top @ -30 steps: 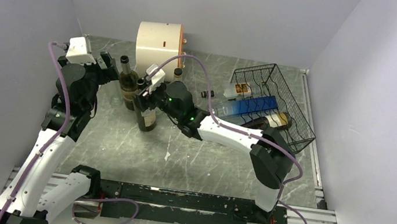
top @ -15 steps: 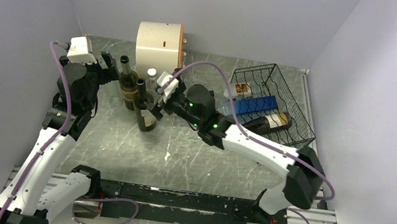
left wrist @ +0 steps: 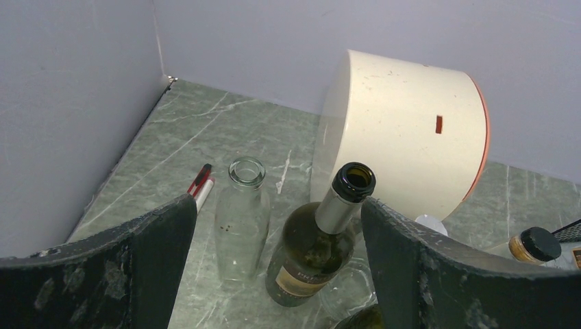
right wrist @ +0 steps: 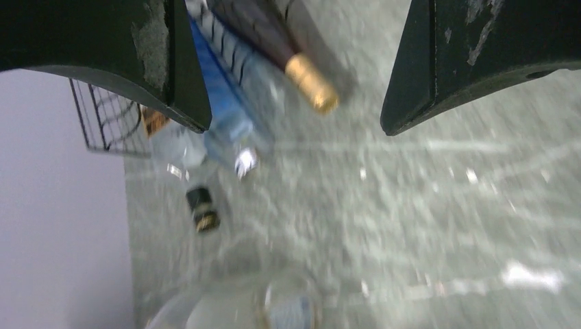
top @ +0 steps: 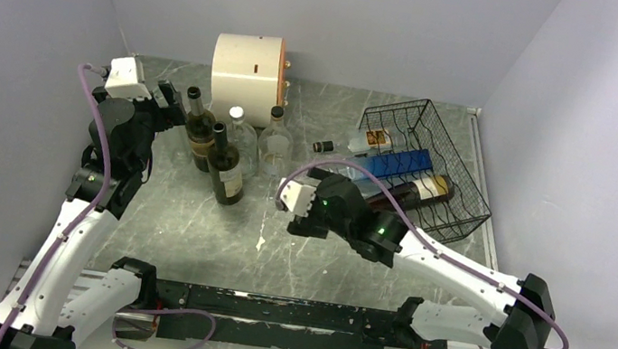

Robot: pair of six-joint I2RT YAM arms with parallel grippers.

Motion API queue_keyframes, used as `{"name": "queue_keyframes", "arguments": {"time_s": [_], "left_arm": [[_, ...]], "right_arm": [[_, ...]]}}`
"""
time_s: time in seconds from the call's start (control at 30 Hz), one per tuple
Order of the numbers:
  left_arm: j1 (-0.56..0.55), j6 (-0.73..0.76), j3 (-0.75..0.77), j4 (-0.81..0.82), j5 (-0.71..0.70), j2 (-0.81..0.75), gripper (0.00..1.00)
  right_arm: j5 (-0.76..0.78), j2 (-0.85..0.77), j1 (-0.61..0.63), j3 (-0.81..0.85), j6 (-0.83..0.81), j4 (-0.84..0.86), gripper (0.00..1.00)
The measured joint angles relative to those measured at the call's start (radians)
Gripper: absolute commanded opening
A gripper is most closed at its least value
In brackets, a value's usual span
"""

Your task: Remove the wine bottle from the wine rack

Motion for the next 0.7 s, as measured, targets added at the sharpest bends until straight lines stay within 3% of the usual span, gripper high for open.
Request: {"name": "queue_keyframes", "arguments": {"time_s": [0.3, 0.7], "left_arm": [[-0.001, -0.003, 0.000, 0.000, 0.006, -0.001, 0.93], [-0.019, -0.003, 0.000, 0.000, 0.006, -0.017, 0.93]], "right_arm": [[0.256, 0.069, -0.018, -0.089, -0.062, -0.212, 1.00], [0.436, 0.294, -0.044, -0.168, -0.084, -0.100, 0.93]]}}
